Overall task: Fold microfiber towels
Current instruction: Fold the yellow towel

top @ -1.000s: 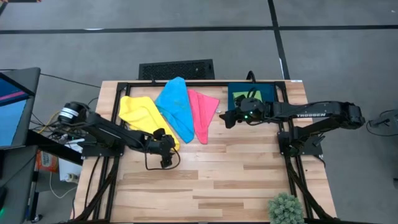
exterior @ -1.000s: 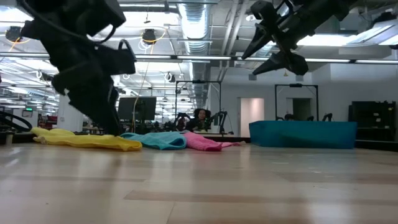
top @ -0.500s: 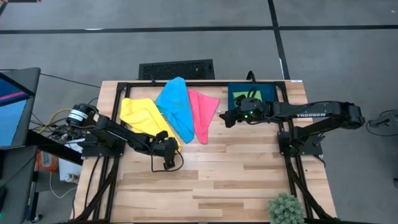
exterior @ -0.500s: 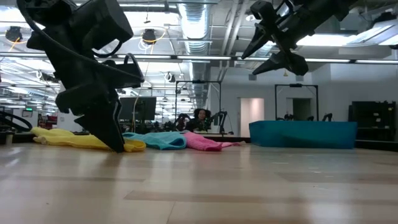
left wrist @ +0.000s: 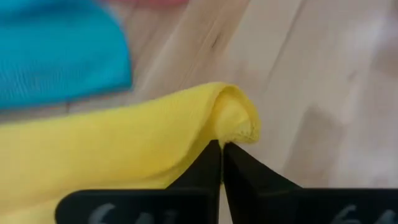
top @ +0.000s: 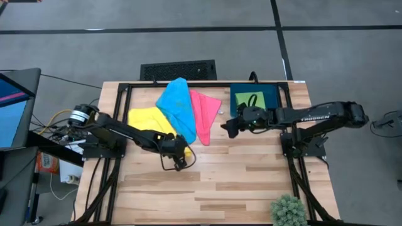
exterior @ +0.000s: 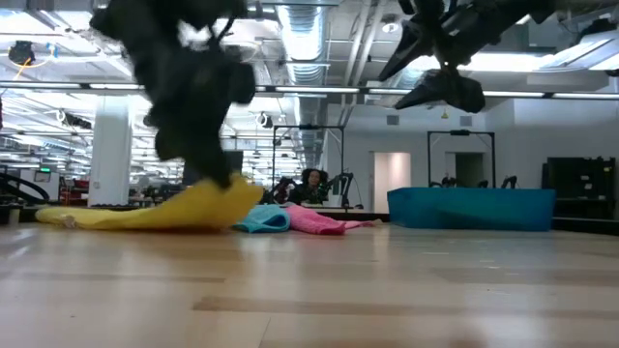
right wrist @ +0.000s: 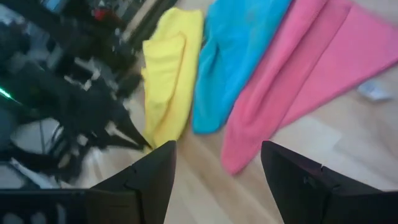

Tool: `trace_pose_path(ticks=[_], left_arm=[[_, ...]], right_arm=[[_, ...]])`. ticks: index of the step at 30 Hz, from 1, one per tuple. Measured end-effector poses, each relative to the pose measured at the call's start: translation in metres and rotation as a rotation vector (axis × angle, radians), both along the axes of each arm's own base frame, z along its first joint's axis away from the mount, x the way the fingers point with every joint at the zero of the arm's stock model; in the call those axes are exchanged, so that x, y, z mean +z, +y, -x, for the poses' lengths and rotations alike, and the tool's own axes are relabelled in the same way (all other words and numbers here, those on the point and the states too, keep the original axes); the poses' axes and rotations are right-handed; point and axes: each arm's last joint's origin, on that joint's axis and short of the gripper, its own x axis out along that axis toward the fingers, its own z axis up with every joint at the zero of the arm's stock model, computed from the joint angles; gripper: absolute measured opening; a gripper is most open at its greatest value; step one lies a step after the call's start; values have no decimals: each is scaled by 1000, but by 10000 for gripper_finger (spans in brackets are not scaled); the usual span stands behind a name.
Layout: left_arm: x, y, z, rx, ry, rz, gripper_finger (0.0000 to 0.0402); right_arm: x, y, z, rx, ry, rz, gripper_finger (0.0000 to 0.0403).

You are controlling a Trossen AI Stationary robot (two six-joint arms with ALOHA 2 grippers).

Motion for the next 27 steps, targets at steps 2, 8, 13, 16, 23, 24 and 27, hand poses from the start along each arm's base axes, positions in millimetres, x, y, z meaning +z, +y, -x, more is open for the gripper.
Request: trace_pose_path(ticks=[2, 8, 13, 16, 23, 24, 27], left_arm=[[19, -1, -7, 5, -24, 9, 1], [82, -6, -26, -70, -143, 51, 0], [124, -8, -34, -101, -218, 51, 0], [144, -9, -33, -177, -218, 52, 0], [161, -20, -24, -463, -168, 233, 0], [160, -23, -22, -503, -152, 265, 0], [156, -34, -12, -609, -67, 334, 0]], right_arm=[[-1, 9, 1, 31, 17, -4, 260], [-2, 38, 2, 129, 17, 19, 260], [3, 61, 3, 175, -47, 53, 260], [7, 74, 4, 215, -95, 92, 260], [11, 86, 0, 247, -177, 165, 260], [10, 84, -3, 241, -182, 170, 260], [3, 82, -15, 243, -191, 196, 260]])
